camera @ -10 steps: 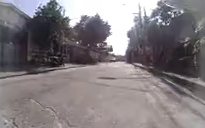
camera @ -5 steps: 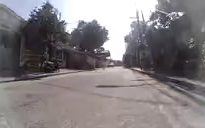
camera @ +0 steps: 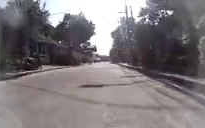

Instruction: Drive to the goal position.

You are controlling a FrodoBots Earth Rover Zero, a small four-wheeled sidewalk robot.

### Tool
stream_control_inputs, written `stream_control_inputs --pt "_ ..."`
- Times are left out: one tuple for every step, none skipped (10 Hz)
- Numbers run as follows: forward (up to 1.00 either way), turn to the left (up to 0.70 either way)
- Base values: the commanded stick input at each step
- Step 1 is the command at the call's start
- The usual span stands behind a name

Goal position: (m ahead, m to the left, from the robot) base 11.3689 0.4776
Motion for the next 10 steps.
stream_control_inputs --pt "1.00 0.00" --pt "1.00 -0.10" --pt "1.00 -0.32" --pt "1.00 -0.40" --pt "1.00 -0.40" --pt "1.00 -0.40" --pt "1.00 -0.40" --pt "1.00 -0.40" --pt "1.00 -0.40" --pt "1.00 -0.32"
